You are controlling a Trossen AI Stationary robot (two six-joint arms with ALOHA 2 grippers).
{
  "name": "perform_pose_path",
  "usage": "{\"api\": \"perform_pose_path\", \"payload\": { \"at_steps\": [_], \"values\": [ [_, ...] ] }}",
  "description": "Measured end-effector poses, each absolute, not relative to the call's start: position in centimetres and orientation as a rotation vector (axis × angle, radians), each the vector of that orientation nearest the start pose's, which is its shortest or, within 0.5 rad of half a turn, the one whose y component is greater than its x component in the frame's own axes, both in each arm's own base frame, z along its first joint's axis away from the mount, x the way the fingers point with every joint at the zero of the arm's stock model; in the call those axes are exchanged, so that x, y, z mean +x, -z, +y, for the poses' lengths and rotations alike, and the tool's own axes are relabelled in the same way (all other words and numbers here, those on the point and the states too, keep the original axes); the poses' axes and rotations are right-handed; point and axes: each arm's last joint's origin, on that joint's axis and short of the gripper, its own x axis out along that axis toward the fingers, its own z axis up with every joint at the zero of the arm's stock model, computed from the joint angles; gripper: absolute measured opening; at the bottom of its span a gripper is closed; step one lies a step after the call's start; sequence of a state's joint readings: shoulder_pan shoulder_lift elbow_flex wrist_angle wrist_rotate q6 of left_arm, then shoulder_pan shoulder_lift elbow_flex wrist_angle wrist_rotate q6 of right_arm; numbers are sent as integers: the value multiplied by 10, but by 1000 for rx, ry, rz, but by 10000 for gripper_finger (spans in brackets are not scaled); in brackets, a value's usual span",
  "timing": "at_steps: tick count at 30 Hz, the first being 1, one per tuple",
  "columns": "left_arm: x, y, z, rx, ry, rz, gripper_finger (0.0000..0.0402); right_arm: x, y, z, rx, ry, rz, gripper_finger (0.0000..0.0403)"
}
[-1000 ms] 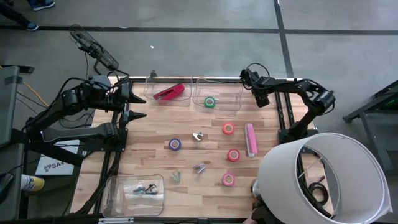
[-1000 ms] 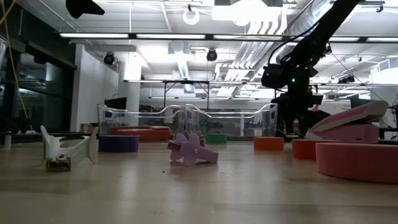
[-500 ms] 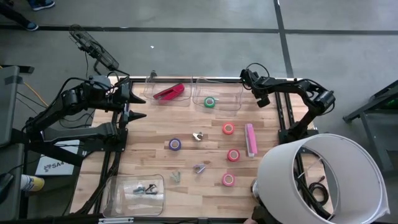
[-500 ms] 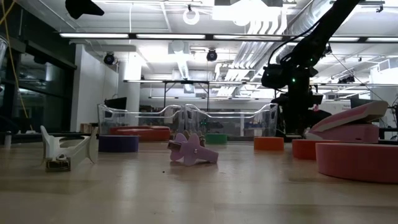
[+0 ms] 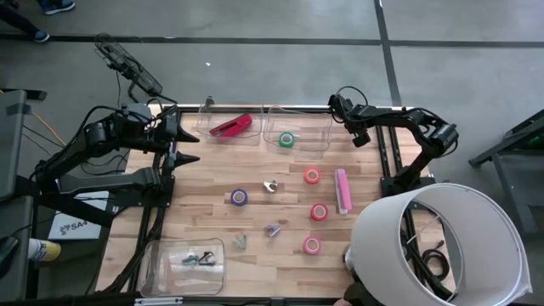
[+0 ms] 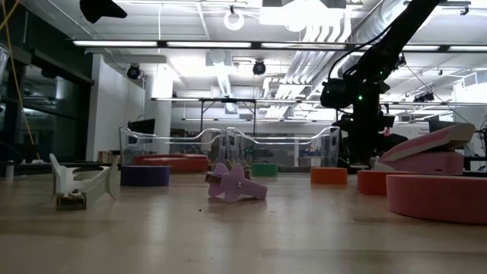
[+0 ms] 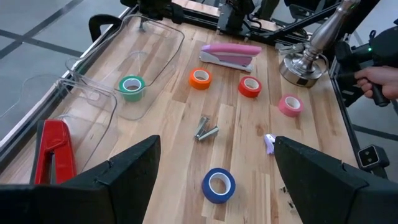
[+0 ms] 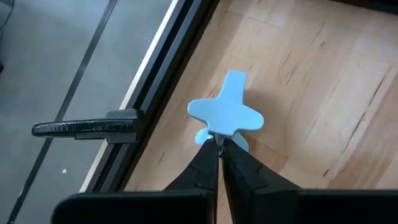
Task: Pick and place Stapler, Stapler remover, tape
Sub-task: Put the blue stapler remover into the bottom transparent bin
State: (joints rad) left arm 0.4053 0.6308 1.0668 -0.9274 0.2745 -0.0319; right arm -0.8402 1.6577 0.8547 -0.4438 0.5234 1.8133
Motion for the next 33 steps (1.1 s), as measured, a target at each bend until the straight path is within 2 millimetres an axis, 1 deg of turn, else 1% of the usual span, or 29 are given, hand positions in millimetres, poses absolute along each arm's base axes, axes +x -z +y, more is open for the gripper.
{"api": "perform_pose_path", "payload": {
  "at_steps": [8, 15, 19, 24, 26, 30, 33],
  "values": [
    [84, -372, 27, -195, -136, 462, 310, 181, -144, -222, 1462, 1999, -73, 1],
    [84, -372, 27, -196, -136, 461, 310, 189, -144, -216, 1455, 1967, -43, 1],
    [84, -372, 27, -202, -138, 461, 310, 199, -144, -206, 1453, 1930, -15, 1],
    [84, -372, 27, -205, -130, 460, 310, 213, -144, -188, 1460, 1936, -102, 1],
    [84, -372, 27, -205, -130, 460, 310, 215, -147, -185, 1426, 1933, -113, 1],
    [84, -372, 27, -204, -130, 460, 310, 211, -155, -182, 1311, 1925, -19, 0],
    [84, -372, 27, -199, -128, 460, 310, 206, -167, -181, 1178, 1910, 41, 0]
  ]
}}
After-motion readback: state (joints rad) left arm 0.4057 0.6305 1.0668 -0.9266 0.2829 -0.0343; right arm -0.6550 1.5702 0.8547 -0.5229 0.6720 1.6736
